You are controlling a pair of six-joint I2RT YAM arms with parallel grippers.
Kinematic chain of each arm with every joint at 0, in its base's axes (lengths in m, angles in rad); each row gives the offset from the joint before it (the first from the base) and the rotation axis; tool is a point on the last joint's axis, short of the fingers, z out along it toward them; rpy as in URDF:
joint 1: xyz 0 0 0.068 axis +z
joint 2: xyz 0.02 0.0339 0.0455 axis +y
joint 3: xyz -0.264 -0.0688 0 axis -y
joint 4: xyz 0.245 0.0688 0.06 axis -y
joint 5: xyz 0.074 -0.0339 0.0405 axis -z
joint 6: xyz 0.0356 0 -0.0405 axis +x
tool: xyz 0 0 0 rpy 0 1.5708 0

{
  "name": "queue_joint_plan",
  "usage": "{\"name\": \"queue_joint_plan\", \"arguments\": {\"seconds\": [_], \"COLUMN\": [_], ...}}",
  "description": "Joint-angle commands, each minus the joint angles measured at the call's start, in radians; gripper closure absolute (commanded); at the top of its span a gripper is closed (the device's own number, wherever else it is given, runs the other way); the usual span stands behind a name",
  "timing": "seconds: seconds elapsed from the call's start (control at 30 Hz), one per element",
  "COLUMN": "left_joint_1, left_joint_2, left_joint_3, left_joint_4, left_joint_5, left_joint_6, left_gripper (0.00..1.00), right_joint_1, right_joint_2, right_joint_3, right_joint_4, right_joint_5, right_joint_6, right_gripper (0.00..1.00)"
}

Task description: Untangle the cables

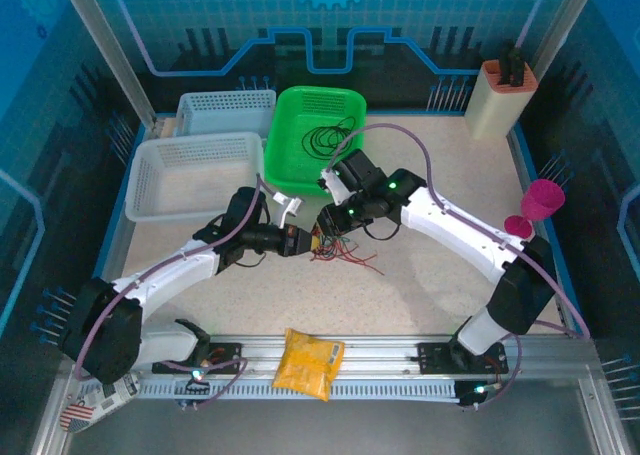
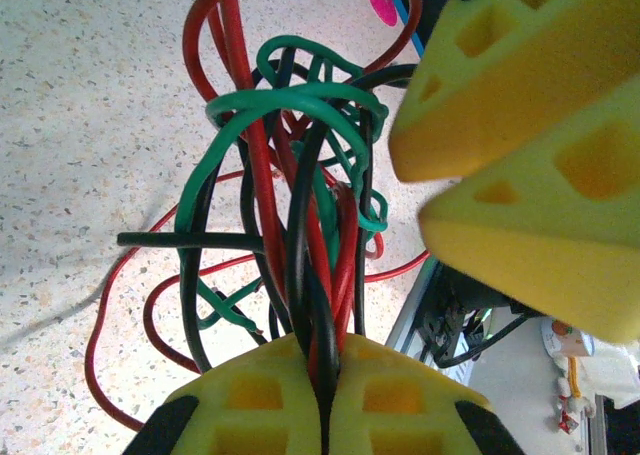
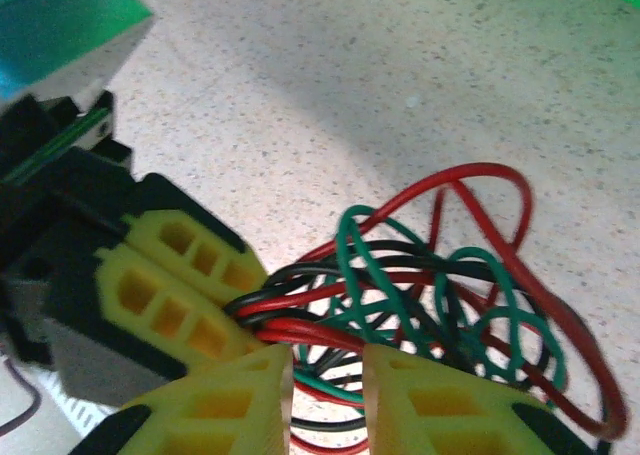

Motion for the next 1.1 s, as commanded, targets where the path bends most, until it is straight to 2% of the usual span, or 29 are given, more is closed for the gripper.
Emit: {"name": "queue_joint_plan", "arguments": {"seconds": [0.0,0.13,0.57,0.67,0.87,1.07], "left_joint_1": [-0.01,-0.013,-0.025,-0.028,-0.03,-0.029], "left_joint_2": [-0.04,-0.052,-0.072,-0.076,-0.09,-0.085], "left_joint_3": [0.015,0.008,-0.005,-0.006,-0.024,-0.059], "left_joint_4": [0.01,0.022,0.072,0.081,0.081,0.092], "left_joint_5": [0.042,0.05,0.065,0.062,0.044,-0.006], "left_joint_6": [0.028,0.024,0.014,0.012,0.009,-0.014], "left_gripper": [1.0,1.0,1.0,1.0,1.0,1.0], "right_joint_1": [0.015,0.019,0.046,0.048,0.047,0.024], "right_joint_2": [0.018,0.018,0.037,0.039,0.018,-0.04], "right_joint_3": [0.042,0.04,0.027,0.027,0.018,0.012], "right_joint_4": [-0.042,-0.029,0.043,0.038,0.036,0.062], "right_joint_5": [0.085,0.135,0.058,0.074,0.141,0.098], "right_joint_6": [0.001,0.021,0.045,0.042,0.026,0.013], "right_gripper": [0.78,0.79,0.77,0.8,0.99,1.0]}}
